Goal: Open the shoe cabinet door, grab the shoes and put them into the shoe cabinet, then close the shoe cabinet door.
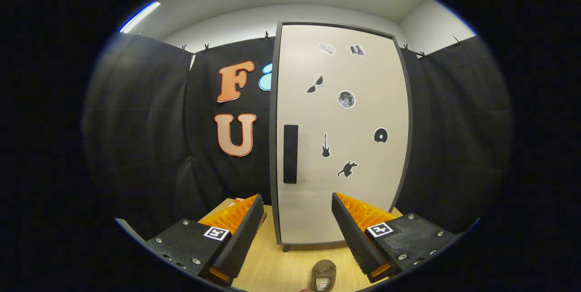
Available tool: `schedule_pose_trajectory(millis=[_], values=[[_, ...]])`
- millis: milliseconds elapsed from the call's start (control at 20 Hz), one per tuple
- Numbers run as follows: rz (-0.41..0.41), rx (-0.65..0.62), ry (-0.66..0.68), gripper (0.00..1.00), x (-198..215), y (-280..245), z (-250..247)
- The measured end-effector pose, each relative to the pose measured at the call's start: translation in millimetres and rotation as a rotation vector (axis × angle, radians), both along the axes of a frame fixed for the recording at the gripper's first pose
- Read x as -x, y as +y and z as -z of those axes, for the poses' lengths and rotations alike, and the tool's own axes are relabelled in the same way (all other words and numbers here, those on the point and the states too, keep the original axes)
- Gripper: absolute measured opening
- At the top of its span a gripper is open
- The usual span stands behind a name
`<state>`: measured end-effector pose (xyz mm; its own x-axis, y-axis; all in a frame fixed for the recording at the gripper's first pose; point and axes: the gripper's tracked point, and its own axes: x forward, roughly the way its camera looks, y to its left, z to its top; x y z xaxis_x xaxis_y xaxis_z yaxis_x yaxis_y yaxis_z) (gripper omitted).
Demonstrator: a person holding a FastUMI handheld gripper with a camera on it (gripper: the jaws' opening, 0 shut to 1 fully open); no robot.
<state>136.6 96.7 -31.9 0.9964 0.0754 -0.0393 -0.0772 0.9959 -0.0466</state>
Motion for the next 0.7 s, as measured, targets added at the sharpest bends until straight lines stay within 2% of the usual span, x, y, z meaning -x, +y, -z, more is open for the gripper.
schedule_pose_trajectory(millis=[700], values=[[0.011,-0.025,-0.043,0.95,-124,19,-5]])
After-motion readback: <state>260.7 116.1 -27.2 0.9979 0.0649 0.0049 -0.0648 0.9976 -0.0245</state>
